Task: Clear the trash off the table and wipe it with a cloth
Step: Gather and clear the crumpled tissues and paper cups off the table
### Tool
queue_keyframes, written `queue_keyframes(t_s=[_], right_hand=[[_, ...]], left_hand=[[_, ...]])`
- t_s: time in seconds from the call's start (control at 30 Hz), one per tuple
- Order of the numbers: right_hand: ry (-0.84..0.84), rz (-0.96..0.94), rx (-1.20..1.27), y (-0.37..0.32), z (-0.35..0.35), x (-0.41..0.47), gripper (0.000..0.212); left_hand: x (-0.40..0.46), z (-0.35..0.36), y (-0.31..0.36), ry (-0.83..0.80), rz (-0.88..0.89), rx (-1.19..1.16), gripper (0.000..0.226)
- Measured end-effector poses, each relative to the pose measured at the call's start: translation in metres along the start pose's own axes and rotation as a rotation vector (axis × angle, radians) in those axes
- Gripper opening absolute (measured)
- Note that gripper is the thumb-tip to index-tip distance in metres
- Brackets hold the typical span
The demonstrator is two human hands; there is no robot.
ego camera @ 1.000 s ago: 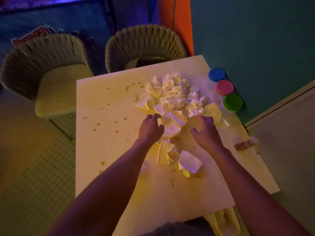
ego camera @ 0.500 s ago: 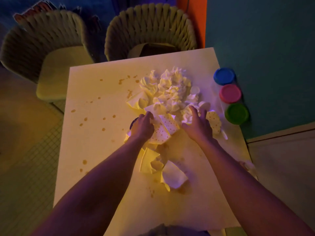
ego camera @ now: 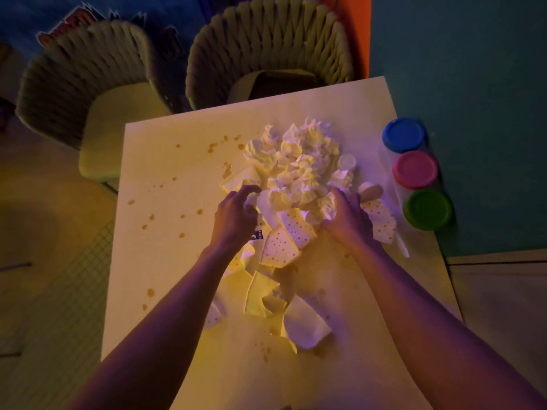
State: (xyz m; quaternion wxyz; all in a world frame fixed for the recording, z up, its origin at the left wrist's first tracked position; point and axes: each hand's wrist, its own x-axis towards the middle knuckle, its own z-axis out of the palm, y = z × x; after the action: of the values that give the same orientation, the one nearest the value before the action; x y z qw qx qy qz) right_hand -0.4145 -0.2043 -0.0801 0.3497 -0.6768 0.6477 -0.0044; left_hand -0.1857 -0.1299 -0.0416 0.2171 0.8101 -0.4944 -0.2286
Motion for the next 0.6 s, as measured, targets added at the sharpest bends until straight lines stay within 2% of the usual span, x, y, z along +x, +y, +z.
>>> queue_keyframes(t_s=[0.07, 0.13, 0.27, 0.4, 0.5, 0.6], right_hand=[[-0.002, 0.005, 0.033, 0.0, 0.0, 0.001, 0.08], [-0.005, 0.016, 0.063, -0.001, -0.002, 0.0, 0.075], [0.076, 0.033, 0.156, 0.001, -0.005, -0.006, 0.047], [0.144, 0.054, 0.306, 0.001, -0.008, -0.011, 0.029], [0.188, 0.048, 0.375, -0.001, -0.011, -0.014, 0.023], [0.198, 0.064, 0.404, -0.008, -0.013, -0.009, 0.026]], left_hand=[[0.006, -0.005, 0.012, -0.008, 0.006, -0.027, 0.044], [0.013, -0.005, 0.022, -0.029, -0.001, -0.041, 0.038], [0.024, 0.011, 0.041, -0.044, 0.015, -0.018, 0.026], [0.034, 0.04, 0.049, -0.104, 0.056, 0.069, 0.034], [0.037, 0.06, 0.047, -0.166, 0.076, 0.189, 0.042], [0.041, 0.072, 0.041, -0.164, 0.086, 0.265, 0.035]])
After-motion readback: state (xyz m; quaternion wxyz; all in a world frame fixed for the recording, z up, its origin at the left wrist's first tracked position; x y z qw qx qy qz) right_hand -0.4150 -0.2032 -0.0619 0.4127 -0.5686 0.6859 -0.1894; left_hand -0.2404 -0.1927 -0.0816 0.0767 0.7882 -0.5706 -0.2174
